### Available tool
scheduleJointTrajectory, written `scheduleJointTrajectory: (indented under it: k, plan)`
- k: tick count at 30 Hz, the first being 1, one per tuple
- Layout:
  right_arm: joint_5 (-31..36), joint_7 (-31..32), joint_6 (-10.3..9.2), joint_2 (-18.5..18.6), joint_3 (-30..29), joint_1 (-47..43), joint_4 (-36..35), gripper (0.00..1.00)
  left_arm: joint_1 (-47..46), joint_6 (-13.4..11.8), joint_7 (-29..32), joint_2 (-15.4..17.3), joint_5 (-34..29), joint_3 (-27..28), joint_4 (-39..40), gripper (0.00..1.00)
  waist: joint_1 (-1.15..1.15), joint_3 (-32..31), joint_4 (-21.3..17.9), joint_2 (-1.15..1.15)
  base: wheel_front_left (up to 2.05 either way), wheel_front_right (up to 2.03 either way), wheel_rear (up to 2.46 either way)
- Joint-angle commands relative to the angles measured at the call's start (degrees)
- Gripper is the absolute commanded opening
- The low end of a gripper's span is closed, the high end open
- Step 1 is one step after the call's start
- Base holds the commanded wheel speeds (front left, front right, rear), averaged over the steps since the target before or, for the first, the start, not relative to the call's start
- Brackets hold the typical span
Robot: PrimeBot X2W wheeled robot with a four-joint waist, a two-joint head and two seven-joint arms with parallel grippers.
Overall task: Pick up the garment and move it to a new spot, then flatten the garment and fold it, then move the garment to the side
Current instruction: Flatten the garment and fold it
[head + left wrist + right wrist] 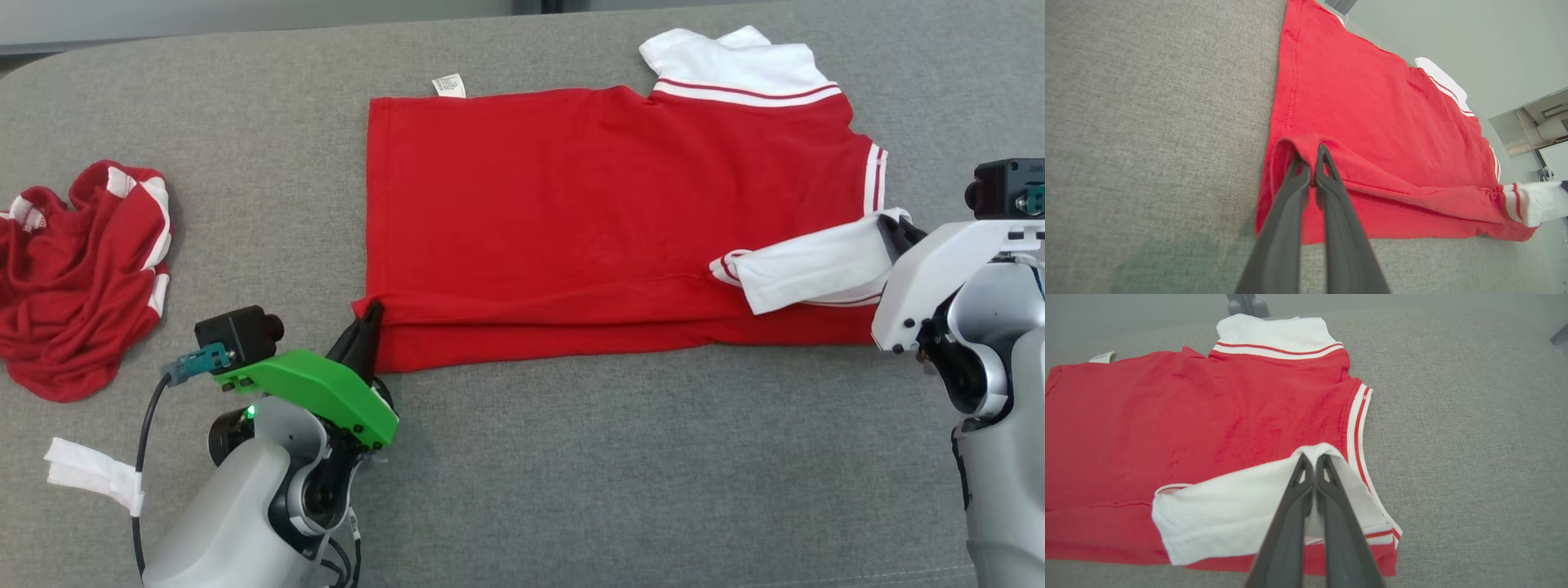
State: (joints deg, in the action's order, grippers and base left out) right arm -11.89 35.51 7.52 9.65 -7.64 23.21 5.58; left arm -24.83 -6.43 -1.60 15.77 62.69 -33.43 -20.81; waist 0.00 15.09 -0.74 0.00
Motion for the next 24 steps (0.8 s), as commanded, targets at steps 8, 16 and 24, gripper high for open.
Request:
scheduleJointTrajectory:
  k: [8,16,24]
  plan:
    - [1.6,-6.7,-0.07,0.8,0.9,4.8,4.5,0.00,-3.7,1.3,-0.1,-1.5,-0.5,-0.4,-3.6,0.00,0.00,1.6,1.1,0.00,0.00,0.00,0.00]
    - [1.5,-11.5,-0.07,0.0,1.9,6.5,7.6,1.00,-5.0,1.1,-1.5,-1.9,-1.6,-0.7,-5.9,1.00,0.00,1.4,1.4,0.00,0.00,0.00,0.00]
    - [2.3,-9.0,-0.07,0.3,-2.5,1.6,5.6,1.00,-2.1,-1.6,-3.5,0.4,-5.3,-2.6,-5.9,1.00,0.00,-0.5,1.2,0.00,0.00,0.00,0.00]
